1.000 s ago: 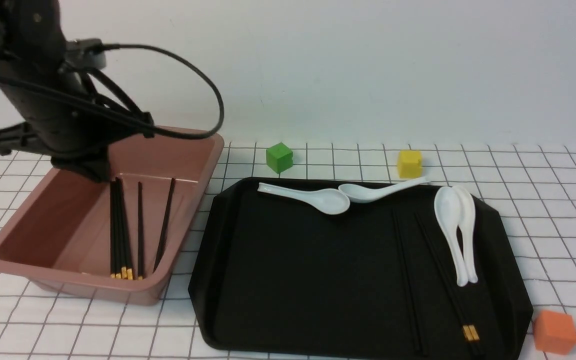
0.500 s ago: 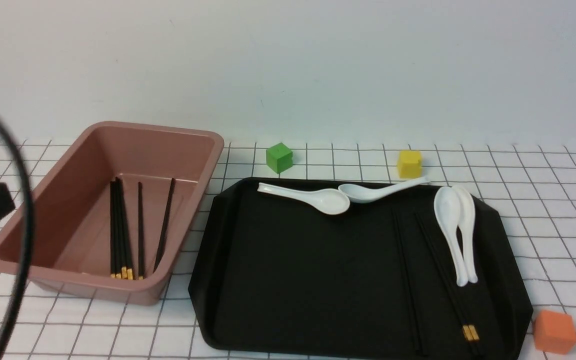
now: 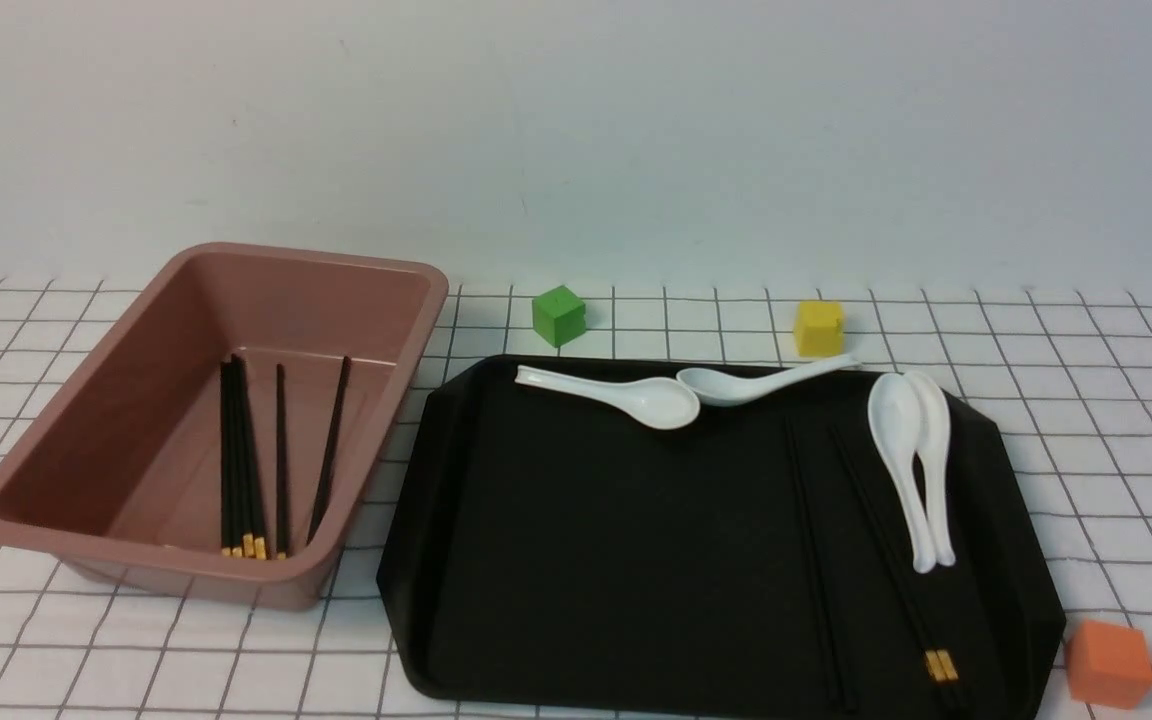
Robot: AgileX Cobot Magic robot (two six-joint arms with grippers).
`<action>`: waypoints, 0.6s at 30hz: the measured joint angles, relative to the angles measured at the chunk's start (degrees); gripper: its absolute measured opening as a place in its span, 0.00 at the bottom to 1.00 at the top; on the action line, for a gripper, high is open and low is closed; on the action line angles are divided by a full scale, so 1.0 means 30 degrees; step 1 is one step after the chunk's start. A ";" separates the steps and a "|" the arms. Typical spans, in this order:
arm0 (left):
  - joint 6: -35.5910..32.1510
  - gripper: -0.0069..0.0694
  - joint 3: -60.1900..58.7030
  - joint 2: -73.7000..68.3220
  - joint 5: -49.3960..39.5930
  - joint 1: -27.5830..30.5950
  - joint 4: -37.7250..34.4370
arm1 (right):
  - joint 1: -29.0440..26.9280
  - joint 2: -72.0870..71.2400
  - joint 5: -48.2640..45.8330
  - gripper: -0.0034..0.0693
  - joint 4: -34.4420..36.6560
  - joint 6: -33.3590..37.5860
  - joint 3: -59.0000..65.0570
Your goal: On white black tablecloth take chopsticks from black tray and put them in box.
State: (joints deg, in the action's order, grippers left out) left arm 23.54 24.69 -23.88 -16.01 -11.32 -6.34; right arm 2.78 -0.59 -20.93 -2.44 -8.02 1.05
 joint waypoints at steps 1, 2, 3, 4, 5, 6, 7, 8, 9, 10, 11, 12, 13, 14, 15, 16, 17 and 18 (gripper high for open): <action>0.0000 0.07 -0.0067 0.0000 0.0000 0.0000 0.0000 | 0.0000 0.0000 0.0000 0.38 0.0000 0.0000 0.0000; 0.0000 0.07 -0.0088 0.0000 0.0000 0.0000 0.0000 | 0.0000 0.0000 0.0000 0.38 0.0000 0.0000 0.0000; 0.0000 0.07 -0.0105 0.0000 0.0000 0.0000 0.0000 | 0.0000 0.0000 0.0000 0.38 0.0000 0.0000 0.0000; 0.0000 0.07 -0.0094 0.0000 0.0000 0.0000 0.0000 | 0.0000 0.0000 0.0000 0.38 0.0000 0.0000 0.0000; 0.0000 0.07 -0.0094 0.0000 0.0000 0.0000 0.0000 | 0.0000 0.0000 0.0000 0.38 0.0000 0.0000 0.0000; 0.0000 0.07 -0.0094 0.0000 0.0000 0.0000 0.0000 | 0.0000 0.0000 0.0000 0.38 0.0000 0.0000 0.0000; 0.0000 0.07 -0.0094 0.0000 0.0000 0.0000 0.0000 | 0.0000 0.0000 0.0000 0.38 0.0000 0.0000 0.0000; 0.0000 0.07 -0.0094 0.0000 0.0000 0.0000 0.0000 | 0.0000 0.0000 0.0000 0.38 0.0000 0.0000 0.0000; 0.0000 0.07 -0.0094 0.0000 0.0000 0.0000 0.0000 | 0.0000 0.0000 0.0000 0.38 0.0000 0.0000 0.0000; 0.0000 0.07 -0.0094 0.0000 0.0000 0.0000 0.0000 | 0.0000 0.0000 0.0000 0.38 0.0000 0.0000 0.0000; 0.0000 0.07 -0.0094 0.0000 0.0000 0.0000 0.0000 | 0.0000 0.0000 0.0000 0.38 0.0000 0.0000 0.0000; 0.0000 0.07 -0.0094 0.0000 0.0000 0.0000 0.0000 | 0.0000 0.0000 0.0000 0.38 0.0000 0.0000 0.0000; 0.0000 0.07 -0.0094 0.0000 0.0000 0.0000 0.0000 | 0.0000 0.0000 0.0000 0.38 0.0000 0.0000 0.0000; 0.0000 0.07 -0.0094 0.0000 0.0000 0.0000 0.0000 | 0.0000 0.0000 0.0000 0.38 0.0000 0.0000 0.0000; 0.0000 0.07 -0.0094 0.0000 0.0000 0.0000 0.0000 | 0.0000 0.0000 0.0000 0.38 0.0000 0.0000 0.0000; 0.0000 0.07 -0.0094 0.0049 0.0000 0.0000 0.0000 | 0.0000 0.0000 0.0000 0.38 0.0000 0.0000 0.0000; 0.0000 0.07 -0.0111 0.0118 0.0000 0.0000 0.0000 | 0.0000 0.0000 0.0000 0.38 0.0000 0.0000 0.0000; 0.0000 0.07 -0.0211 0.0367 0.0018 0.0000 0.0000 | 0.0000 0.0000 0.0000 0.38 0.0000 0.0000 0.0000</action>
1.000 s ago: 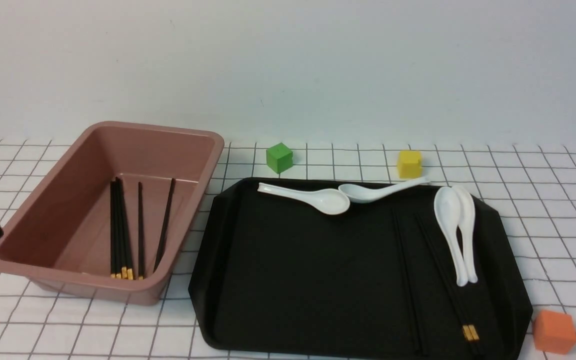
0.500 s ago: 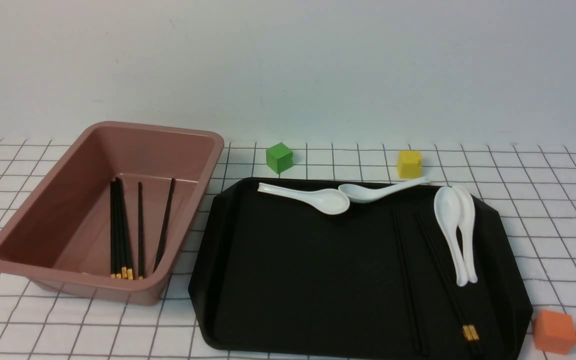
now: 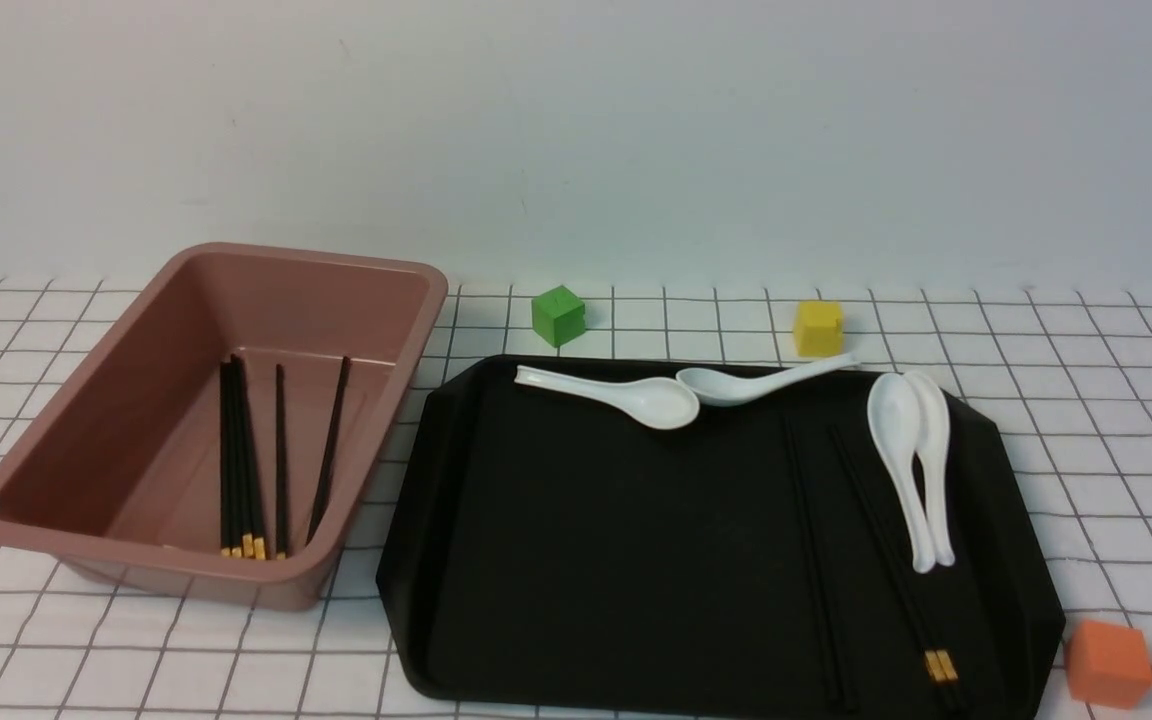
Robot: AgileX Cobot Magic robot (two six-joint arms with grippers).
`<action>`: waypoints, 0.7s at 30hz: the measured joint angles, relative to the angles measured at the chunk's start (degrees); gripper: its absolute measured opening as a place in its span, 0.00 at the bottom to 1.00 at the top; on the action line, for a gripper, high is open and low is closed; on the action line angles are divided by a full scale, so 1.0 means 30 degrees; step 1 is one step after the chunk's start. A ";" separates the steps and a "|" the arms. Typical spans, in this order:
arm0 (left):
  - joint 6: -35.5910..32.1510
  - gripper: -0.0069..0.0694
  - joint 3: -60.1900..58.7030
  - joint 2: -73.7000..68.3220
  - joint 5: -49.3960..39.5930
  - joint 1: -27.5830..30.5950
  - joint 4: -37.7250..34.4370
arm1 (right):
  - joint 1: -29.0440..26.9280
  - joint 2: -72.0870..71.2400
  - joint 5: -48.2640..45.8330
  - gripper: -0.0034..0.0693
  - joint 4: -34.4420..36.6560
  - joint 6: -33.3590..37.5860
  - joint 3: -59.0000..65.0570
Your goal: On white black tablecloth take chopsticks from black tray and put them in box.
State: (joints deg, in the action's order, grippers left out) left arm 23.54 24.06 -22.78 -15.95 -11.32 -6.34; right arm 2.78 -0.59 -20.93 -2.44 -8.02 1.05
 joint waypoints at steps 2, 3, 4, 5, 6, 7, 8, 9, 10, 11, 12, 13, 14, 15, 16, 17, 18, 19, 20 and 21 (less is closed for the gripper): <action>0.0000 0.08 -0.0233 0.0619 0.0115 0.0000 0.0000 | 0.0000 0.0000 0.0000 0.38 0.0000 0.0000 0.0000; 0.0000 0.08 -0.0473 0.1079 0.0155 0.0000 0.0000 | 0.0000 0.0000 0.0000 0.38 0.0000 0.0000 0.0000; 0.0000 0.08 -0.0803 0.1605 0.0205 0.0000 0.0000 | 0.0000 0.0000 0.0000 0.38 0.0000 0.0000 0.0000; 0.0000 0.08 -0.1219 0.2051 0.0227 0.0000 0.0000 | 0.0000 0.0000 0.0000 0.38 0.0000 0.0000 0.0000; 0.0000 0.08 -0.1696 0.2752 0.0243 0.0000 0.0000 | 0.0000 0.0000 0.0000 0.38 0.0000 0.0000 0.0000; 0.0000 0.08 -0.2346 0.3348 0.0243 0.0000 0.0000 | 0.0000 0.0000 0.0000 0.38 0.0000 0.0000 0.0000; 0.0000 0.08 -0.2813 0.3955 0.0223 0.0000 0.0000 | 0.0000 0.0000 0.0000 0.38 0.0000 0.0000 0.0000; 0.0000 0.08 -0.3301 0.4322 0.0186 0.0000 0.0025 | 0.0000 0.0000 0.0000 0.38 0.0000 0.0000 0.0000; 0.0000 0.08 -0.3927 0.4935 0.0166 0.0000 0.0061 | 0.0000 0.0000 0.0000 0.38 0.0000 0.0000 0.0000; 0.0000 0.08 -0.4444 0.5534 0.0136 0.0021 0.0085 | 0.0000 0.0000 0.0000 0.38 0.0000 0.0000 0.0000; 0.0000 0.08 -0.5236 0.6134 0.0100 0.0117 0.0132 | 0.0000 0.0000 0.0000 0.38 0.0000 0.0000 0.0000; 0.0000 0.08 -0.5765 0.6721 0.0100 0.0315 0.0179 | 0.0000 0.0000 0.0000 0.38 0.0000 0.0000 0.0000; 0.0000 0.08 -0.6540 0.7230 0.0098 0.0615 0.0319 | 0.0000 0.0000 0.0000 0.38 0.0000 0.0000 0.0000; 0.0000 0.09 -0.7032 0.7557 0.0081 0.0951 0.0398 | 0.0000 0.0000 0.0000 0.38 0.0000 0.0000 0.0000; 0.0000 0.09 -0.7827 0.7711 0.0097 0.1342 0.0525 | 0.0000 0.0000 0.0000 0.38 0.0000 0.0000 0.0000; 0.0000 0.09 -0.8089 0.7760 -0.0065 0.1567 0.0581 | 0.0000 0.0000 0.0000 0.38 0.0000 0.0000 0.0000; 0.0000 0.09 -0.8371 0.7780 -0.0231 0.1747 0.0630 | 0.0000 0.0000 0.0000 0.38 0.0000 0.0000 0.0000; 0.0000 0.09 -0.8485 0.7802 -0.0672 0.1897 0.0670 | 0.0000 0.0000 0.0000 0.38 0.0000 0.0000 0.0000; 0.0000 0.09 -0.8488 0.7802 -0.0840 0.1920 0.0688 | 0.0000 0.0000 0.0000 0.38 0.0000 0.0000 0.0000; 0.0000 0.09 -0.8531 0.7809 -0.1368 0.1918 0.0714 | 0.0000 0.0000 0.0000 0.38 0.0000 0.0000 0.0000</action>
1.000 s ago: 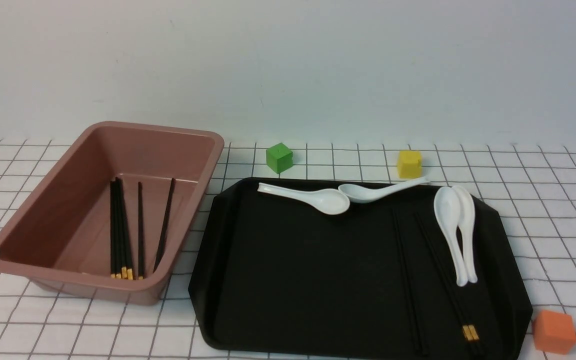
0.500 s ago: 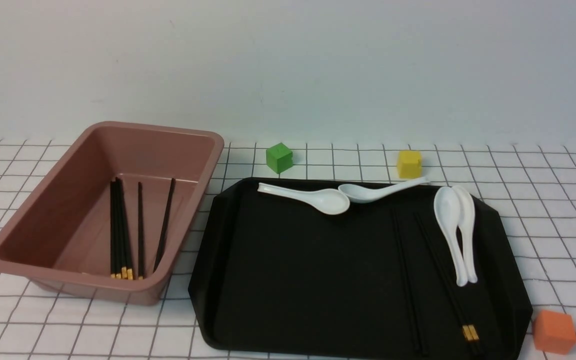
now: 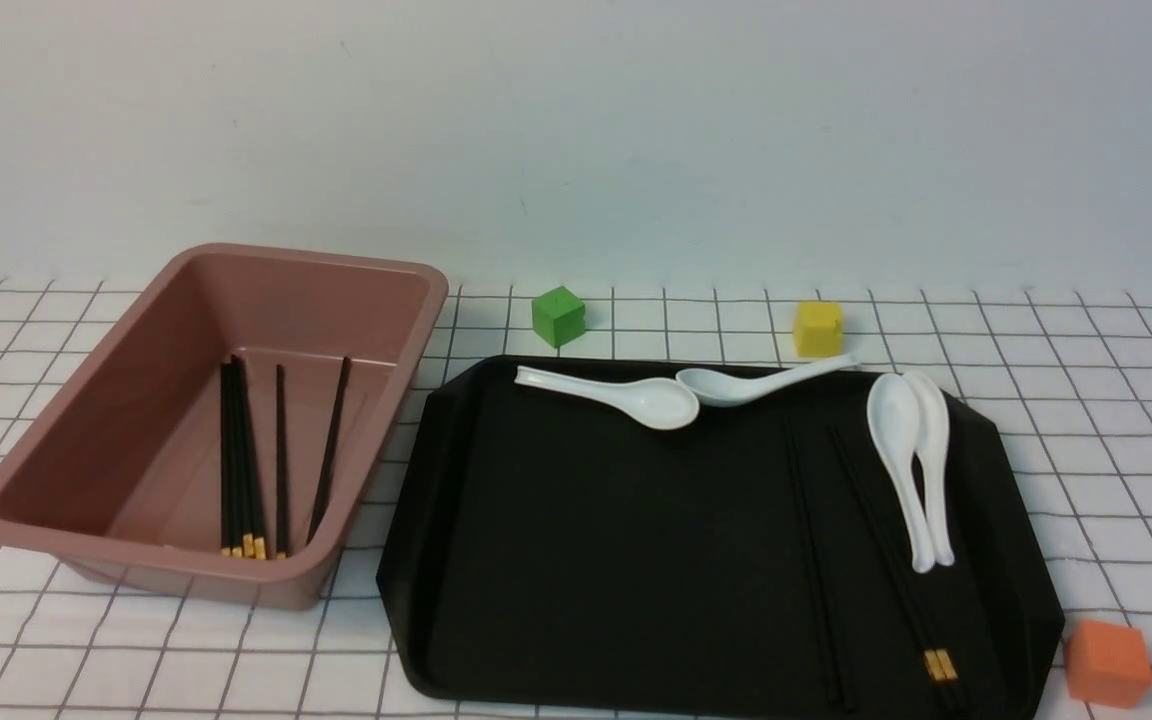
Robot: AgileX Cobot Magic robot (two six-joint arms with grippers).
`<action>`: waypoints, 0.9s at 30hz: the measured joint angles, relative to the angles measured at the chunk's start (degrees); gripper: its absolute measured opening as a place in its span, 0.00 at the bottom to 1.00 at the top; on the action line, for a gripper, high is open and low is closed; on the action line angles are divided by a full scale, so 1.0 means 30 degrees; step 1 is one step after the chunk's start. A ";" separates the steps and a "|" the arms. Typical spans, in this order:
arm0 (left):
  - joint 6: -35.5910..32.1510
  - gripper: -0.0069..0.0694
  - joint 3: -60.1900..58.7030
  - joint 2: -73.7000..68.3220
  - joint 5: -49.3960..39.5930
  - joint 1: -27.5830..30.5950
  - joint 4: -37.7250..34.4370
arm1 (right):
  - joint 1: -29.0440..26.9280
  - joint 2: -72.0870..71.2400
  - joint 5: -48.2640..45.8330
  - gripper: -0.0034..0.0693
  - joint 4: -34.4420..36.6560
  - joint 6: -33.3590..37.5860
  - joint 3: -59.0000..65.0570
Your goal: On white black tablecloth take chopsticks from black tray and put them in box.
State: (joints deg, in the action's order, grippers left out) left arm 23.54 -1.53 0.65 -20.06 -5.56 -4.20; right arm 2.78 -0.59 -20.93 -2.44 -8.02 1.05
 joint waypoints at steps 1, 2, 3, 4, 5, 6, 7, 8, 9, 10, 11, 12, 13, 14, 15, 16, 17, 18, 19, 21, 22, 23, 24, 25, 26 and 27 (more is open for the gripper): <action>0.0000 0.09 -0.0030 0.0000 -0.0340 -0.0074 0.0017 | 0.0000 0.0000 0.0000 0.38 0.0000 0.0000 0.0000; 0.0000 0.09 -0.0059 0.0000 -0.0533 -0.0189 0.0015 | 0.0000 0.0000 0.0000 0.38 0.0000 0.0000 0.0000; 0.0000 0.09 -0.0059 0.0000 -0.0620 -0.0276 0.0015 | 0.0000 0.0000 0.0000 0.38 0.0000 0.0000 0.0000; 0.0000 0.10 -0.0059 0.0000 -0.0663 -0.0361 0.0015 | 0.0000 0.0000 0.0000 0.38 0.0000 0.0000 0.0000; 0.0000 0.10 -0.0059 0.0000 -0.0663 -0.0381 0.0015 | 0.0000 0.0000 0.0000 0.38 0.0000 0.0000 0.0000; 0.0000 0.10 -0.0059 0.0000 -0.0663 -0.0381 0.0015 | 0.0000 0.0000 0.0000 0.38 0.0000 0.0000 0.0000; 0.0000 0.10 -0.0059 0.0000 -0.0663 -0.0381 0.0015 | 0.0000 0.0000 0.0000 0.38 0.0000 0.0000 0.0000; 0.0000 0.10 -0.0059 0.0000 -0.0663 -0.0381 0.0015 | 0.0000 0.0000 0.0000 0.38 0.0000 0.0000 0.0000; 0.0000 0.10 -0.0059 0.0000 -0.0663 -0.0381 0.0015 | 0.0000 0.0000 0.0000 0.38 0.0000 0.0000 0.0000; 0.0000 0.10 -0.0059 0.0000 -0.0663 -0.0381 0.0015 | 0.0000 0.0000 0.0000 0.38 0.0000 0.0000 0.0000; 0.0000 0.10 -0.0059 0.0000 -0.0679 -0.0381 0.0015 | 0.0000 0.0000 0.0000 0.38 0.0000 0.0000 0.0000; 0.0000 0.10 -0.0059 0.0000 -0.0679 -0.0381 0.0015 | 0.0000 0.0000 0.0000 0.38 0.0000 0.0000 0.0000; 0.0000 0.10 -0.0059 0.0000 -0.0679 -0.0381 0.0015 | 0.0000 0.0000 0.0000 0.38 0.0000 0.0000 0.0000; 0.0000 0.11 -0.0059 0.0000 -0.0679 -0.0381 0.0015 | 0.0000 0.0000 0.0000 0.38 0.0000 0.0000 0.0000; 0.0000 0.11 -0.0059 0.0000 -0.0679 -0.0381 0.0015 | 0.0000 0.0000 0.0000 0.38 0.0000 0.0000 0.0000; 0.0000 0.11 -0.0059 0.0000 -0.0679 -0.0381 0.0015 | 0.0000 0.0000 0.0000 0.38 0.0000 0.0000 0.0000; 0.0000 0.11 -0.0059 0.0000 -0.0679 -0.0381 0.0015 | 0.0000 0.0000 0.0000 0.38 0.0000 0.0000 0.0000; 0.0000 0.11 -0.0059 0.0000 -0.0679 -0.0381 0.0015 | 0.0000 0.0000 0.0000 0.38 0.0000 0.0000 0.0000; 0.0000 0.12 -0.0059 0.0000 -0.0679 -0.0381 0.0015 | 0.0000 0.0000 0.0000 0.38 0.0000 0.0000 0.0000; 0.0000 0.12 -0.0059 0.0000 -0.0679 -0.0381 0.0015 | 0.0000 0.0000 0.0000 0.38 0.0000 0.0000 0.0000; 0.0000 0.12 -0.0059 0.0000 -0.0679 -0.0381 0.0015 | 0.0000 0.0000 0.0000 0.38 0.0000 0.0000 0.0000; 0.0000 0.12 -0.0059 0.0000 -0.0679 -0.0381 0.0015 | 0.0000 0.0000 0.0000 0.38 0.0000 0.0000 0.0000; 0.0000 0.12 -0.0059 0.0000 -0.0679 -0.0381 0.0015 | 0.0000 0.0000 0.0000 0.38 0.0000 0.0000 0.0000; 0.0000 0.12 -0.0059 0.0000 -0.0679 -0.0381 0.0015 | 0.0000 0.0000 0.0000 0.38 0.0000 0.0000 0.0000; 0.0000 0.12 -0.0059 0.0000 -0.0679 -0.0381 0.0015 | 0.0000 0.0000 0.0000 0.38 0.0000 0.0000 0.0000; 0.0000 0.12 -0.0059 0.0000 -0.0679 -0.0381 0.0015 | 0.0000 0.0000 0.0000 0.38 0.0000 0.0000 0.0000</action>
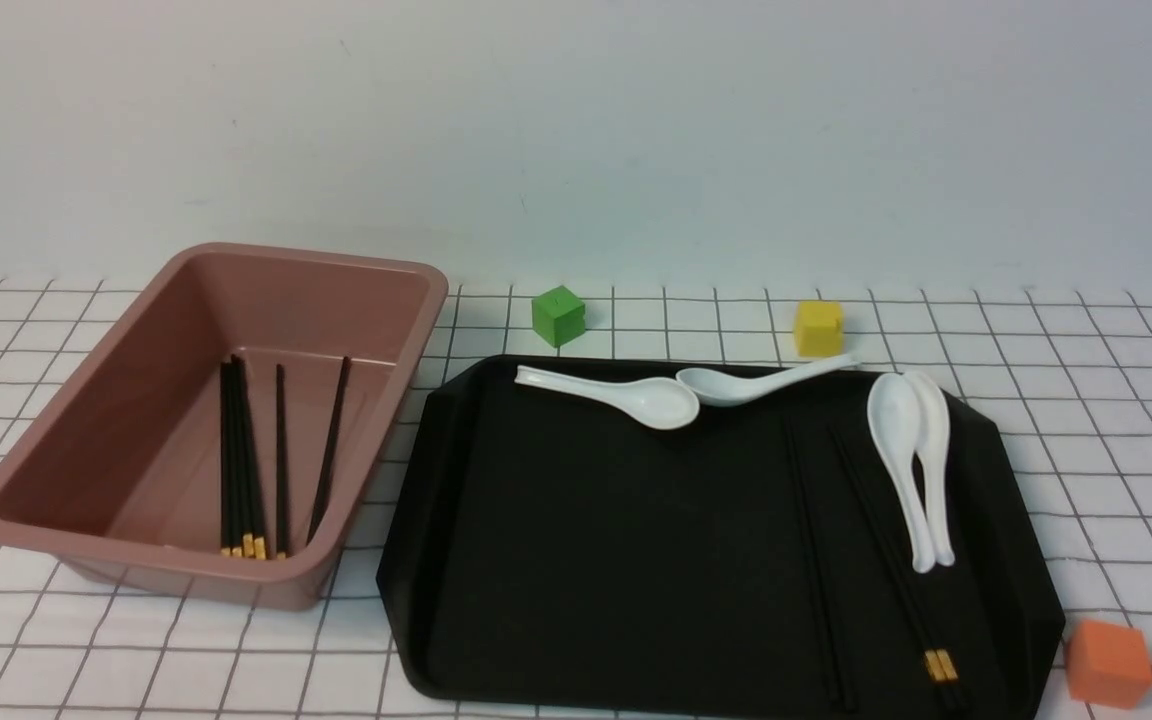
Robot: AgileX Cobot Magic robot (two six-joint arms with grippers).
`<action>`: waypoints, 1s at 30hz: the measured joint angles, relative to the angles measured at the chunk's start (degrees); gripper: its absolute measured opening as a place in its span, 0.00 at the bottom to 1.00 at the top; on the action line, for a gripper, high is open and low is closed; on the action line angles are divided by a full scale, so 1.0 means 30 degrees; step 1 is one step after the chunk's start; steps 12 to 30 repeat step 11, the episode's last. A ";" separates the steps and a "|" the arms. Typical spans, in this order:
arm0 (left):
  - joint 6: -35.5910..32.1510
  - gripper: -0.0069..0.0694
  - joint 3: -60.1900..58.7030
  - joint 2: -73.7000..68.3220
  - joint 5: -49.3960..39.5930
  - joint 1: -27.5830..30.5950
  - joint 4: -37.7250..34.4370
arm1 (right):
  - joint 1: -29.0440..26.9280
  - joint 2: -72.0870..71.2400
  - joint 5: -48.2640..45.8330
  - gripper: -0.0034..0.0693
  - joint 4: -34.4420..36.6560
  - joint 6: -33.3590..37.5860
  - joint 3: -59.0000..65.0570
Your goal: On white black tablecloth take chopsticks from black tray and put them in box.
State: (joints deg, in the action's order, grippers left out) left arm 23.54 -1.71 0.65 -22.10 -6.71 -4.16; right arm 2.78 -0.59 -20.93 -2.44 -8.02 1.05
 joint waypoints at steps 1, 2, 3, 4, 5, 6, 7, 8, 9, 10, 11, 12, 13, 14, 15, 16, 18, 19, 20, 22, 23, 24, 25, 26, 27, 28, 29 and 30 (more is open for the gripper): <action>0.0000 0.12 0.0000 0.0000 0.0000 0.0000 0.0000 | 0.0000 0.0000 0.0000 0.38 0.0000 0.0000 0.0000; 0.0000 0.12 0.0000 0.0000 0.0000 0.0000 0.0000 | 0.0000 0.0000 0.0000 0.38 0.0000 0.0000 0.0000; 0.0000 0.12 0.0000 0.0000 0.0000 0.0000 0.0000 | 0.0000 0.0000 0.0000 0.38 0.0000 0.0000 0.0000; 0.0000 0.12 0.0000 0.0000 0.0000 0.0000 0.0000 | 0.0000 0.0000 0.0000 0.38 0.0000 0.0000 0.0000; 0.0000 0.12 0.0000 0.0000 0.0000 0.0000 0.0000 | 0.0000 0.0000 0.0000 0.38 0.0000 0.0000 0.0000; 0.0000 0.12 0.0000 0.0000 0.0000 0.0000 0.0000 | 0.0000 0.0000 0.0000 0.38 0.0000 0.0000 0.0000; 0.0000 0.13 0.0000 0.0000 0.0000 0.0000 0.0000 | 0.0000 0.0000 0.0000 0.38 0.0000 0.0000 0.0000; 0.0000 0.13 0.0000 0.0000 0.0000 0.0000 0.0000 | 0.0000 0.0000 0.0000 0.38 0.0000 0.0000 0.0000; 0.0000 0.13 0.0000 0.0000 0.0000 0.0000 0.0000 | 0.0000 0.0000 0.0000 0.38 0.0000 0.0000 0.0000; 0.0000 0.13 0.0000 0.0000 0.0000 0.0000 0.0000 | 0.0000 0.0000 0.0000 0.38 0.0000 0.0000 0.0000; 0.0000 0.13 0.0000 0.0000 0.0000 0.0000 0.0000 | 0.0000 0.0000 0.0000 0.38 0.0000 0.0000 0.0000; 0.0000 0.13 0.0000 0.0000 0.0000 0.0000 0.0000 | 0.0000 0.0000 0.0000 0.38 0.0000 0.0000 0.0000; 0.0000 0.13 0.0000 0.0000 0.0000 0.0000 0.0000 | 0.0000 0.0000 0.0000 0.38 0.0000 0.0000 0.0000; 0.0000 0.13 0.0000 0.0000 0.0000 0.0000 0.0000 | 0.0000 0.0000 0.0000 0.38 0.0000 0.0000 0.0000; 0.0000 0.13 0.0000 0.0000 0.0000 0.0000 0.0000 | 0.0000 0.0000 0.0000 0.38 0.0000 0.0000 0.0000; 0.0000 0.13 0.0000 0.0000 0.0000 0.0000 0.0000 | 0.0000 0.0000 0.0000 0.38 0.0000 0.0000 0.0000; 0.0000 0.13 0.0000 0.0000 0.0000 0.0000 0.0000 | 0.0000 0.0000 0.0000 0.38 0.0000 0.0000 0.0000; 0.0000 0.13 0.0000 0.0000 0.0000 0.0000 0.0000 | 0.0000 0.0000 0.0000 0.38 0.0000 0.0000 0.0000; 0.0000 0.13 0.0000 0.0000 0.0000 0.0000 0.0000 | 0.0000 0.0000 0.0000 0.38 0.0000 0.0000 0.0000; 0.0000 0.13 0.0000 0.0000 0.0000 0.0000 0.0000 | 0.0000 0.0000 0.0000 0.38 0.0000 0.0000 0.0000; 0.0000 0.13 0.0000 0.0000 0.0000 0.0000 0.0000 | 0.0000 0.0000 0.0000 0.38 0.0000 0.0000 0.0000; 0.0000 0.13 0.0000 0.0000 0.0000 0.0000 0.0000 | 0.0000 0.0000 0.0000 0.38 0.0000 0.0000 0.0000; 0.0000 0.13 0.0000 0.0000 0.0000 0.0000 0.0000 | 0.0000 0.0000 0.0000 0.38 0.0000 0.0000 0.0000; 0.0000 0.13 0.0000 0.0000 0.0000 0.0000 0.0000 | 0.0000 0.0000 0.0000 0.38 0.0000 0.0000 0.0000; 0.0000 0.13 0.0000 0.0000 0.0000 0.0000 0.0000 | 0.0000 0.0000 0.0000 0.38 0.0000 0.0000 0.0000; 0.0000 0.13 0.0000 0.0000 0.0000 0.0000 0.0000 | 0.0000 0.0000 0.0000 0.38 0.0000 0.0000 0.0000; 0.0000 0.13 0.0000 0.0000 0.0000 0.0000 0.0000 | 0.0000 0.0000 0.0000 0.38 0.0000 0.0000 0.0000; 0.0000 0.13 0.0000 0.0000 0.0000 0.0000 0.0000 | 0.0000 0.0000 0.0000 0.38 0.0000 0.0000 0.0000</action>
